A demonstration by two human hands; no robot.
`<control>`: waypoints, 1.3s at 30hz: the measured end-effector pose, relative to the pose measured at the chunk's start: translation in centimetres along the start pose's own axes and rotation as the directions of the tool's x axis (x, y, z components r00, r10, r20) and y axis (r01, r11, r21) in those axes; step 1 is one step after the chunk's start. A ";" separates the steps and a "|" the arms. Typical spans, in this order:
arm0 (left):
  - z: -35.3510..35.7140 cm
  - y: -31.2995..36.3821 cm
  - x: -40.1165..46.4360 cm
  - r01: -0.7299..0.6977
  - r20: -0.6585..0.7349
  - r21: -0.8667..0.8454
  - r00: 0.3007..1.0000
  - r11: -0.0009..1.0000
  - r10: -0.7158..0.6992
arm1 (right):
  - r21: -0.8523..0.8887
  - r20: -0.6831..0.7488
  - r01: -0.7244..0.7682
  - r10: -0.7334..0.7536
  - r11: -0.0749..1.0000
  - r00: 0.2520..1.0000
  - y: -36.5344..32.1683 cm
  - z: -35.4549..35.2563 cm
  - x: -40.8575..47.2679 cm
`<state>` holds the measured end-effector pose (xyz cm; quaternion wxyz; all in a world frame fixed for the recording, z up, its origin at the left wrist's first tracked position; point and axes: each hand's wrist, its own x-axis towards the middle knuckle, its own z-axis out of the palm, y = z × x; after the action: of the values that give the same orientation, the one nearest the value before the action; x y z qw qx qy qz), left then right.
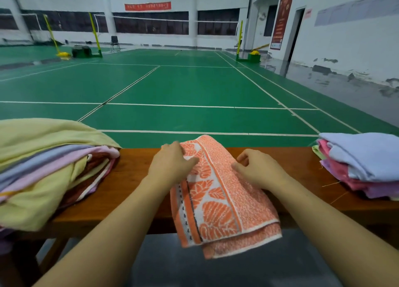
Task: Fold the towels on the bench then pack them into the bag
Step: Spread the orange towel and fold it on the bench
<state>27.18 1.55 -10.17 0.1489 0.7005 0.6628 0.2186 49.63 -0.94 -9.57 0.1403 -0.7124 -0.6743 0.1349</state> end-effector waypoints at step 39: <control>-3.1 1.9 -1.9 -0.431 -0.401 -0.711 0.897 0.555 0.183 | 0.831 -0.390 0.419 -0.154 0.366 0.908 -0.1 -2.2 -0.8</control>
<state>27.22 -0.72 -6.76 0.3033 0.6305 0.3788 0.6058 50.34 -1.82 -7.52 0.6028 -0.4055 -0.5864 0.3581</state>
